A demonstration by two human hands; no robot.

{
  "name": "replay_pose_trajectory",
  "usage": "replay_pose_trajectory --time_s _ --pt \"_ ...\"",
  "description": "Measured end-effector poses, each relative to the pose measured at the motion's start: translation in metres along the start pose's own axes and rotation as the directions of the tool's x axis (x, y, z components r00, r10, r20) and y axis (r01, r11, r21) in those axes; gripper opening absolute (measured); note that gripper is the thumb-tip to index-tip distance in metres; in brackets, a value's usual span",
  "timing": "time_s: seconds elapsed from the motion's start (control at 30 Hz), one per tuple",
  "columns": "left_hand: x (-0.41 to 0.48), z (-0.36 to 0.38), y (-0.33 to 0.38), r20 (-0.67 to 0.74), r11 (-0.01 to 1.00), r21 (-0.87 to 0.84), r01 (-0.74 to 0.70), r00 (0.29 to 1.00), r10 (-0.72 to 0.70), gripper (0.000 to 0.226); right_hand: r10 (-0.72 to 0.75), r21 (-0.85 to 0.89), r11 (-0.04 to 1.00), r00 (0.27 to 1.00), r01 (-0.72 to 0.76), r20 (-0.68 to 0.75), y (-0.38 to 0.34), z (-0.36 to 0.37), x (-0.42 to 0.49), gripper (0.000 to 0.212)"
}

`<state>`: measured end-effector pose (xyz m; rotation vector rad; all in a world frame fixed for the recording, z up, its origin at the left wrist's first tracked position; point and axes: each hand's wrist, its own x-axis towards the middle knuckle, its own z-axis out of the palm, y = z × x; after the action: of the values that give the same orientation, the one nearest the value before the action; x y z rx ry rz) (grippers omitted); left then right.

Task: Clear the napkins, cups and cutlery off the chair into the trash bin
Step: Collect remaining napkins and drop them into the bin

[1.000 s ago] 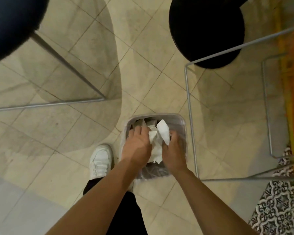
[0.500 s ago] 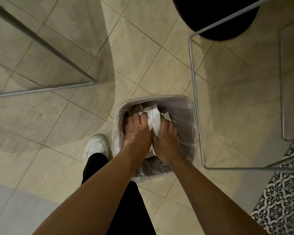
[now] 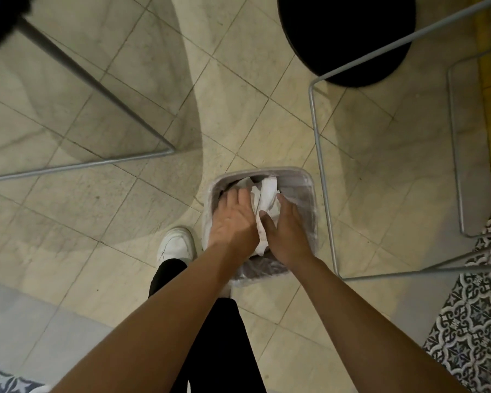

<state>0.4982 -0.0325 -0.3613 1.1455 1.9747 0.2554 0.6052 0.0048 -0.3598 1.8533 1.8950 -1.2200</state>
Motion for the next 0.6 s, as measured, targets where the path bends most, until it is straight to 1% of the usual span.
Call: replay_pose_trajectory --time_s 0.1,0.23,0.37,0.4,0.5,0.6 --pt "-0.017 -0.028 0.008 0.015 0.999 -0.014 -0.044 0.999 0.044 0.058 0.007 0.000 1.000 0.999 -0.007 -0.040 -0.016 -0.017 -0.016 0.056" --pt "-0.041 -0.073 0.019 -0.035 0.997 0.044 -0.070 0.997 0.071 0.055 -0.041 -0.003 0.999 0.996 0.040 -0.083 -0.046 -0.043 -0.042 0.050" --pt "-0.072 -0.121 0.030 -0.148 0.987 0.057 -0.147 0.977 0.154 0.053 -0.089 -0.039 0.996 0.991 0.086 -0.100 -0.083 -0.070 -0.069 0.045" --pt "-0.077 -0.128 0.031 -0.166 0.986 0.047 -0.158 0.972 0.164 0.052 -0.108 -0.043 0.994 0.988 0.104 -0.107 -0.089 -0.074 -0.072 0.044" --pt "-0.094 -0.157 0.035 -0.199 0.991 -0.021 -0.135 0.972 0.128 0.052 -0.167 -0.044 0.986 0.979 0.163 -0.117 -0.112 -0.089 -0.090 0.038" --pt "-0.112 -0.185 0.039 -0.235 0.986 -0.081 -0.144 0.964 0.122 0.053 -0.210 -0.060 0.977 0.970 0.204 -0.120 -0.134 -0.100 -0.105 0.037"
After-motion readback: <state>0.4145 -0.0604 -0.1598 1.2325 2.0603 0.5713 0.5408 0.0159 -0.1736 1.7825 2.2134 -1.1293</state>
